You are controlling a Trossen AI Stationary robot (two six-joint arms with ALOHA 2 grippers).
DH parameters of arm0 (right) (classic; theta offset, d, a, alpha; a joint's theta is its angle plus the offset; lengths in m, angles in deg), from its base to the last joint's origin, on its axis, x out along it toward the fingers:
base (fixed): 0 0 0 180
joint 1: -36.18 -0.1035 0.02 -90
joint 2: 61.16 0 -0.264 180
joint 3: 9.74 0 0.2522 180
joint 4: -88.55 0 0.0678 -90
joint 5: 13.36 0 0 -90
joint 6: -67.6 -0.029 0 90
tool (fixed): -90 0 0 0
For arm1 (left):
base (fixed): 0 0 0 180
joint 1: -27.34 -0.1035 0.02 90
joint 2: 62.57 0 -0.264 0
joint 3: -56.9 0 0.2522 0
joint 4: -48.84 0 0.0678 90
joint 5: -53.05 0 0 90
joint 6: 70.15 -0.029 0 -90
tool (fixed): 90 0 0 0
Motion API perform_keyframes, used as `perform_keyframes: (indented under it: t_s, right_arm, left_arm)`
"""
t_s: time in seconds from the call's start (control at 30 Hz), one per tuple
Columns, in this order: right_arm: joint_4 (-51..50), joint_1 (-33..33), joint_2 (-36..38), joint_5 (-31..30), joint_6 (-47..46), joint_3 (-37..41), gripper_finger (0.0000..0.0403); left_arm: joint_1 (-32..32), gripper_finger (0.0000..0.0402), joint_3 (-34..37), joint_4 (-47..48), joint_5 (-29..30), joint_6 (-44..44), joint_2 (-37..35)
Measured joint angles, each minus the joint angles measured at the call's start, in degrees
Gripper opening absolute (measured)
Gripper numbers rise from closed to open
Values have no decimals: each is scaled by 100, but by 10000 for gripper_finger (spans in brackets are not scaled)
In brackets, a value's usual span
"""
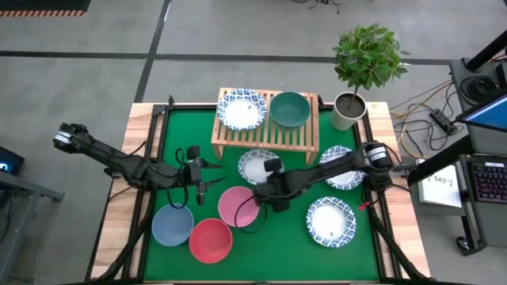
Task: Place and stack bowls onto a shelf
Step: Stack the white patterned bowl on top of the white patterned bowl on the shelf
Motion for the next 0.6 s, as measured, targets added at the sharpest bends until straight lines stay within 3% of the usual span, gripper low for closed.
perform_keyframes:
  t_s: [0.27, 0.6]
  right_arm:
    - [-600, -515, 577, 430, -593, -597, 12]
    - [-764, -1161, 810, 70, -478, -2012, 12]
  left_arm:
    - [-1, 155, 0, -57, 0, -2, 0]
    - [0, 155, 0, -87, 2, -3, 0]
